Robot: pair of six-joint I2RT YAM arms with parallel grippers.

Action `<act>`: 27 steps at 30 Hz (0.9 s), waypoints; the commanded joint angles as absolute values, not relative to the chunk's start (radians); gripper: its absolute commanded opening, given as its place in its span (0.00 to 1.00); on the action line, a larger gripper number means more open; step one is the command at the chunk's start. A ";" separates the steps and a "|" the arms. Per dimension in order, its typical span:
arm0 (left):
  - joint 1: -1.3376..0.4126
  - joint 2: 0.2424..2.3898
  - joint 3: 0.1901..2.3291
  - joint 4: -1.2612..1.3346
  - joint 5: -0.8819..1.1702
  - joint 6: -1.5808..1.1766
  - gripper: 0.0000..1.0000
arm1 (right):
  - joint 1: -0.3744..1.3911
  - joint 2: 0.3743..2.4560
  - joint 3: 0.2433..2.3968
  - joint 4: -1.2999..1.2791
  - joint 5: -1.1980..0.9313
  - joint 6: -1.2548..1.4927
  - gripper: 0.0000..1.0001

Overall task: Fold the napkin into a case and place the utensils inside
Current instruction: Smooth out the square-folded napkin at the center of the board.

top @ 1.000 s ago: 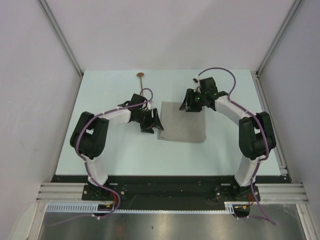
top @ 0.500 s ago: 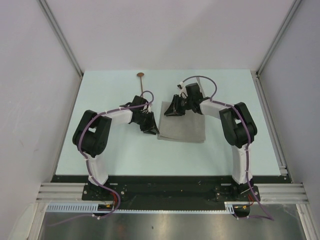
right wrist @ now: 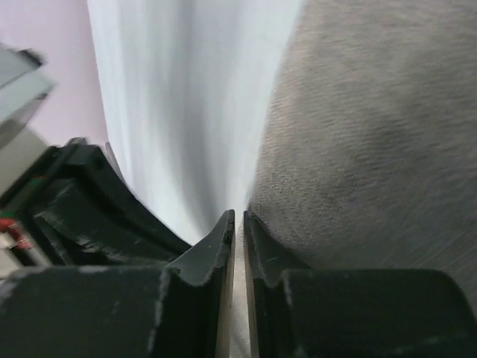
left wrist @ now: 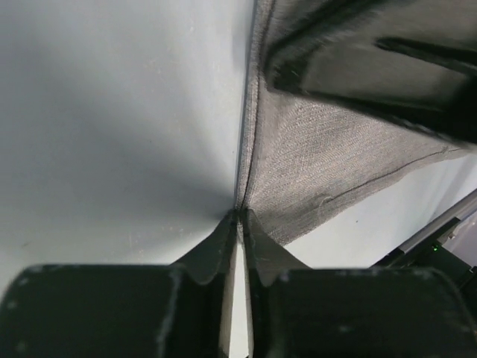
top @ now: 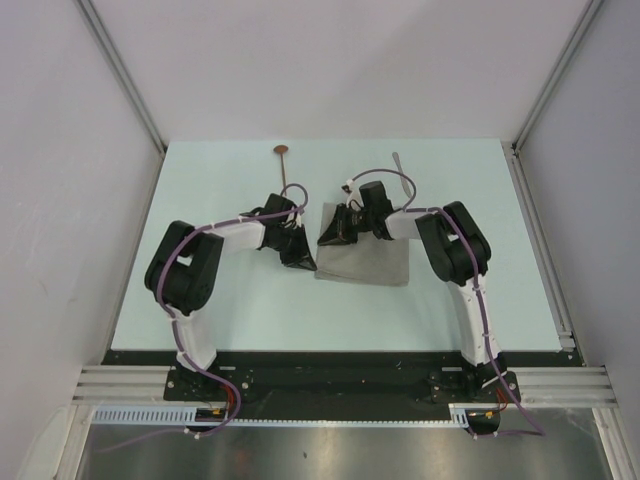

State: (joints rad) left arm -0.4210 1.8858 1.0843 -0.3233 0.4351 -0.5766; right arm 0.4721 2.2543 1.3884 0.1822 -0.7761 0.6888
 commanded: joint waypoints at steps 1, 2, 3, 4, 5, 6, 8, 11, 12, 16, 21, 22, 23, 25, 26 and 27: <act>-0.434 1.801 1.092 -0.405 0.307 -0.534 0.23 | 0.456 2.309 1.439 0.232 -0.813 0.703 0.13; -0.434 1.783 1.094 -0.411 0.304 -0.534 0.27 | 0.454 2.307 1.439 0.230 -0.815 0.701 0.13; -0.434 1.767 1.100 -0.420 0.302 -0.537 0.30 | 0.454 2.298 1.437 0.229 -0.815 0.704 0.13; -0.434 1.746 1.103 -0.422 0.311 -0.540 0.35 | 0.454 2.293 1.434 0.227 -0.816 0.703 0.13; -0.436 1.738 1.104 -0.417 0.316 -0.545 0.38 | 0.453 2.287 1.431 0.227 -0.816 0.706 0.13; -0.437 1.738 1.108 -0.408 0.324 -0.555 0.41 | 0.453 2.280 1.431 0.227 -0.816 0.706 0.12; -0.445 1.764 1.118 -0.396 0.357 -0.564 0.43 | 0.453 2.264 1.431 0.238 -0.818 0.718 0.13; -0.456 1.821 1.112 -0.374 0.397 -0.572 0.43 | 0.453 2.263 1.443 0.255 -0.827 0.738 0.12; -0.459 1.830 1.106 -0.365 0.400 -0.574 0.43 | 0.453 2.266 1.445 0.256 -0.825 0.741 0.12; -0.465 1.856 1.068 -0.337 0.417 -0.580 0.44 | 0.437 2.299 1.473 0.262 -0.821 0.747 0.11; -0.465 1.842 1.037 -0.380 0.303 -0.561 0.44 | 0.405 2.391 1.578 0.258 -0.842 0.746 0.11; -0.463 1.841 1.035 -0.394 0.284 -0.560 0.43 | 0.399 2.407 1.600 0.230 -0.844 0.741 0.11; -0.463 1.842 1.026 -0.408 0.270 -0.557 0.42 | 0.391 2.419 1.618 0.219 -0.842 0.736 0.11; -0.463 1.836 1.013 -0.407 0.250 -0.557 0.40 | 0.373 2.457 1.688 0.168 -0.841 0.715 0.12; -0.463 1.833 0.999 -0.407 0.244 -0.558 0.40 | 0.367 2.470 1.716 0.151 -0.839 0.707 0.12; -0.463 1.829 0.993 -0.407 0.230 -0.558 0.38 | 0.359 2.505 1.739 0.137 -0.839 0.695 0.12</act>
State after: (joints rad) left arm -0.4591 1.8301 1.0557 -0.3397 0.3668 -0.5770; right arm 0.3927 2.4332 1.6260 0.2047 -0.8291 0.7361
